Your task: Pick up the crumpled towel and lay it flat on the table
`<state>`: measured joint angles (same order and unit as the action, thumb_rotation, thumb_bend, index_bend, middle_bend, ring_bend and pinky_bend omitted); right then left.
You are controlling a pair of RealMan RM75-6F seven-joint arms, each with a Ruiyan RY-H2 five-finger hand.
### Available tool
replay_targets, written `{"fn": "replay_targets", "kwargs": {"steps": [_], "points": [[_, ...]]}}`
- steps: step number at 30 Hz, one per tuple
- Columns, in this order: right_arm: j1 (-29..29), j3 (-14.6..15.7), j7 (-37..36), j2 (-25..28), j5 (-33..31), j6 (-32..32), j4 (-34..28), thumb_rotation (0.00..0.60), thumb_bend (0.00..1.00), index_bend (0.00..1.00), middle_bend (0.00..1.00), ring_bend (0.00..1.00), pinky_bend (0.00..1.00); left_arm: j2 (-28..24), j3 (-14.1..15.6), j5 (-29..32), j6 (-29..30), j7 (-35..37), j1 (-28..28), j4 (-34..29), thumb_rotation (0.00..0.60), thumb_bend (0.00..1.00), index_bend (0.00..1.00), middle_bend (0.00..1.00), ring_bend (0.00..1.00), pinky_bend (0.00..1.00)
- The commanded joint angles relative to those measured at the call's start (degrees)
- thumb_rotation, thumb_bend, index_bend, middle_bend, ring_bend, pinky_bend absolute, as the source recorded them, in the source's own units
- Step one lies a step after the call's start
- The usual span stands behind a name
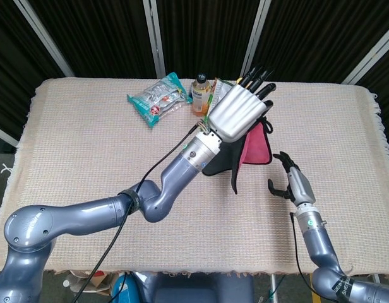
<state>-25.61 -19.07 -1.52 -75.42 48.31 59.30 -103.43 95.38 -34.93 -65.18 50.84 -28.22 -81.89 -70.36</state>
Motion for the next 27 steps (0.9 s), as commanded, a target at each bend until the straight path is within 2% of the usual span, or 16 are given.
{"fn": "replay_targets", "kwargs": {"steps": [1, 12, 17, 27], "points": [[0.49, 0.23, 0.39, 0.47, 0.58, 1.42, -1.23, 0.600, 0.48, 0.14, 0.00, 0.00, 0.00, -2.36, 2.02, -4.01, 1.66, 5.53, 2.02, -1.18, 0.600, 0.48, 0.64, 0.25, 0.03, 0.01], [0.65, 1.14, 2.48, 0.02, 0.86, 4.35, -3.17, 0.600, 0.48, 0.14, 0.00, 0.00, 0.00, -6.92, 7.46, -10.34, 3.87, 17.84, 7.28, -0.18, 0.600, 0.47, 0.64, 0.25, 0.03, 0.02], [0.00, 1.67, 3.41, -1.33, 0.36, 4.38, -3.08, 0.600, 0.48, 0.14, 0.00, 0.00, 0.00, -7.64, 9.69, -11.52, 3.82, 21.16, 8.67, 0.90, 0.600, 0.47, 0.64, 0.26, 0.03, 0.02], [-2.01, 1.56, 4.72, -4.84, -1.71, 3.83, -0.66, 0.600, 0.48, 0.14, 0.00, 0.00, 0.00, -7.50, 11.80, -13.19, 5.07, 25.04, 9.76, 2.41, 0.600, 0.47, 0.64, 0.26, 0.03, 0.02]]}}
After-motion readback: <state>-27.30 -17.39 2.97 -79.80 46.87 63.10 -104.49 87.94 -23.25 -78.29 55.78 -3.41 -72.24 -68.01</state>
